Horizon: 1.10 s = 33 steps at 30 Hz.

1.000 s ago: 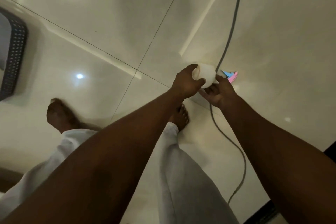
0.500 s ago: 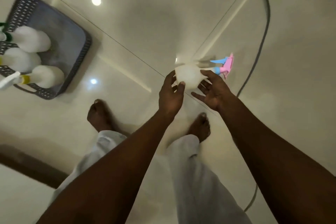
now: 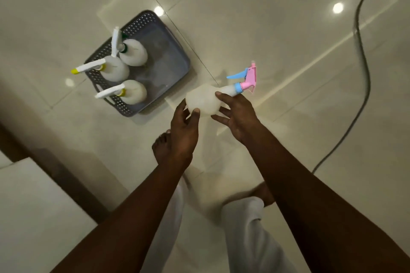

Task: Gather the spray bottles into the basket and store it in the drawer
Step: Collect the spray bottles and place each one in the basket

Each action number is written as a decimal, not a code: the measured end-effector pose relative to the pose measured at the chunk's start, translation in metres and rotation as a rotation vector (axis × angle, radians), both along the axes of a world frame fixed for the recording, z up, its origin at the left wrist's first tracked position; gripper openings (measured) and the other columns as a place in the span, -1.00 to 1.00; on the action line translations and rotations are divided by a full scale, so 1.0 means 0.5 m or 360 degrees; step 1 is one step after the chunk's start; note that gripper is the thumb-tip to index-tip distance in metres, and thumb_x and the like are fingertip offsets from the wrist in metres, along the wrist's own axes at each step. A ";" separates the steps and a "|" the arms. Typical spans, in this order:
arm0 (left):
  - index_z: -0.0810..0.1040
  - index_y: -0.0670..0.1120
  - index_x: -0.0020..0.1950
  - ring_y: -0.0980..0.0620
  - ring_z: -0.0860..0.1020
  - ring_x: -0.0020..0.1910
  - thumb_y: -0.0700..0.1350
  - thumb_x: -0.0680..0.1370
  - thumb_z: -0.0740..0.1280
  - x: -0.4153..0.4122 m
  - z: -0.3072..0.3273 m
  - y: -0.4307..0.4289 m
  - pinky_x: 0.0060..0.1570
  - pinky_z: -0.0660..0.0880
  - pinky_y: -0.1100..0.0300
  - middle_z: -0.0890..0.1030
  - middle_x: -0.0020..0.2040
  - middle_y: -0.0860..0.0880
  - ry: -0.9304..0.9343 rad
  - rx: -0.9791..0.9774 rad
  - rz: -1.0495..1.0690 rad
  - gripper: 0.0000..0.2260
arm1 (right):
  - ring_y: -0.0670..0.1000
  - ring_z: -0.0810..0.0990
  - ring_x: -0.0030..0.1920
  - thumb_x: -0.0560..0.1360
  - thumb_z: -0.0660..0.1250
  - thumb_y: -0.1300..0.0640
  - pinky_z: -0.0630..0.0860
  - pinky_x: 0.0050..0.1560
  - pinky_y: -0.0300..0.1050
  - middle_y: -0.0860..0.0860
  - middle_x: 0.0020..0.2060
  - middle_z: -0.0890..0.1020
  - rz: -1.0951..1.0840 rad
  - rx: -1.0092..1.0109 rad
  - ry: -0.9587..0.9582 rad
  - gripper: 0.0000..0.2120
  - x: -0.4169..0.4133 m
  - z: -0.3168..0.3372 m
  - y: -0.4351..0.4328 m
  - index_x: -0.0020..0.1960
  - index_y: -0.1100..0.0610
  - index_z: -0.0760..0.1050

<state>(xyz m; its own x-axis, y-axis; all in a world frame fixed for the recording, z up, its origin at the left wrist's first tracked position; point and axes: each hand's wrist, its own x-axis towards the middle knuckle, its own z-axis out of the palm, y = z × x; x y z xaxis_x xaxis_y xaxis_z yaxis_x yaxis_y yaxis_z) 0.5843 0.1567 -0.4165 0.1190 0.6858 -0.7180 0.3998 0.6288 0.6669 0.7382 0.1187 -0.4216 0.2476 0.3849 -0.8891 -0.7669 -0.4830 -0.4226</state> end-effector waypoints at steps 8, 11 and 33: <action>0.59 0.01 0.40 0.07 0.73 0.11 -0.07 0.65 0.37 -0.086 -0.042 0.151 0.00 0.64 0.26 0.76 0.09 0.08 -0.0142 -0.0272 0.0671 -0.70 | 0.09 0.65 0.27 0.51 0.57 0.17 0.71 0.15 0.03 0.05 0.29 0.63 0.0439 0.0085 -0.0593 -0.40 -0.113 -0.015 0.191 0.48 0.10 0.42; 0.55 -0.07 0.46 0.00 0.72 0.15 -0.12 0.67 0.36 -0.103 -0.068 0.194 0.07 0.66 0.22 0.72 0.21 -0.02 -0.0220 -0.0394 0.0845 -0.65 | 0.14 0.64 0.31 0.50 0.59 0.12 0.63 0.31 0.16 0.12 0.34 0.62 0.0601 0.0035 -0.0795 -0.34 -0.145 -0.035 0.237 0.51 0.17 0.42; 0.59 -0.11 0.31 -0.03 0.65 0.16 0.00 0.72 0.24 -0.129 -0.147 0.337 0.07 0.63 0.10 0.71 0.04 -0.02 -0.0582 -0.0863 0.1244 -0.73 | 0.07 0.58 0.35 0.60 0.43 0.21 0.56 0.34 -0.05 0.09 0.34 0.60 0.1294 0.0384 -0.1720 -0.56 -0.288 -0.185 0.379 0.46 0.20 0.49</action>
<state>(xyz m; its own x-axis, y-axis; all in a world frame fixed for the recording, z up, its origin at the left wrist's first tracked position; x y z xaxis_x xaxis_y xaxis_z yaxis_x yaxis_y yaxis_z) 0.5198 0.3252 -0.4899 0.0514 0.2589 -0.9645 -0.4237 0.8802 0.2137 0.5944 0.3081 -0.5139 0.3999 0.8692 -0.2908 0.4554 -0.4638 -0.7600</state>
